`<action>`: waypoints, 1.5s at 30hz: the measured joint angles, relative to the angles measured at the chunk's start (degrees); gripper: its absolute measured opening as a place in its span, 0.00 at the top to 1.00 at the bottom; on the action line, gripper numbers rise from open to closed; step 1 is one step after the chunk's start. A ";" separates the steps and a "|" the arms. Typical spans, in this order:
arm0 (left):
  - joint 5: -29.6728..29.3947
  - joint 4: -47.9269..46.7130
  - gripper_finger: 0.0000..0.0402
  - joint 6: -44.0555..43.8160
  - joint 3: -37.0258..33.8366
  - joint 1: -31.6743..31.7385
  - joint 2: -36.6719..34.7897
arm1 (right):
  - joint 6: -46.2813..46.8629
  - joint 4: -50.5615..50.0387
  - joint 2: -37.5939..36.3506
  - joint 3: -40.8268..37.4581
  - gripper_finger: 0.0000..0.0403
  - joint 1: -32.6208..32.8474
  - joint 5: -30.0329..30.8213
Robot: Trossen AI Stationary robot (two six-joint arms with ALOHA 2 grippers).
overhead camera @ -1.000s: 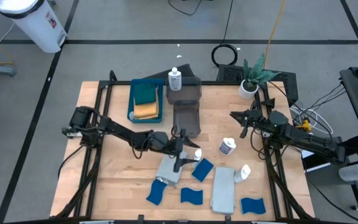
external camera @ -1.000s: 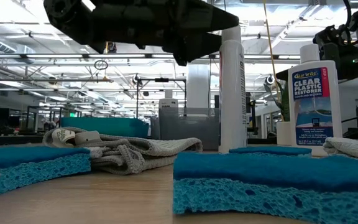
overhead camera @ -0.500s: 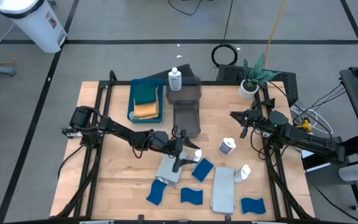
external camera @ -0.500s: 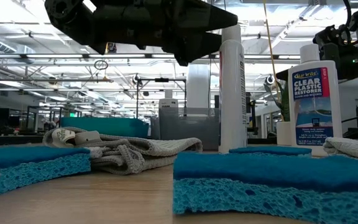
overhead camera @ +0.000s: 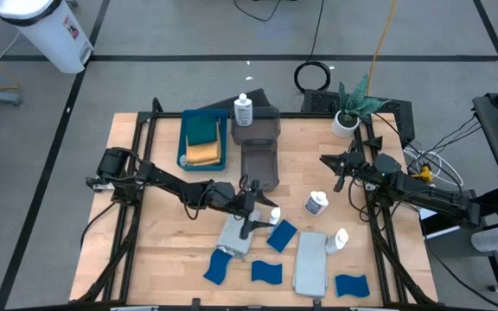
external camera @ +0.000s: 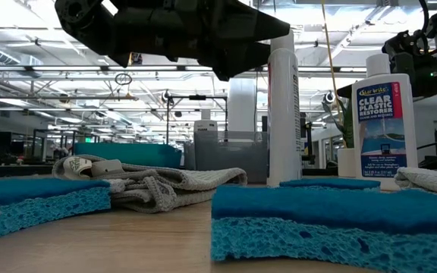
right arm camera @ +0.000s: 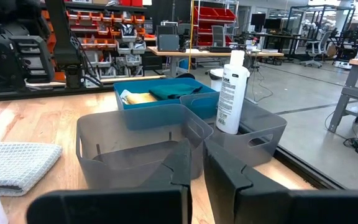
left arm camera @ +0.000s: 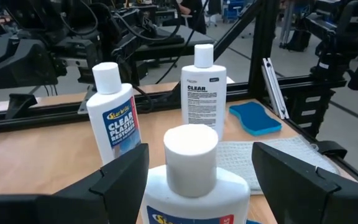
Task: Pick & Place Kitchen Items
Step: Put the white plastic restorer bottle into the top black bin
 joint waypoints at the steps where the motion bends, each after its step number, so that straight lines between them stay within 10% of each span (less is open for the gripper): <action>1: 0.00 0.00 0.28 0.32 0.00 0.01 0.00 | 0.00 0.00 0.00 0.00 0.95 0.00 0.00; 45: 0.49 -1.07 0.28 -1.32 4.68 0.98 4.48 | 0.00 -0.04 0.04 0.00 0.95 -0.02 0.00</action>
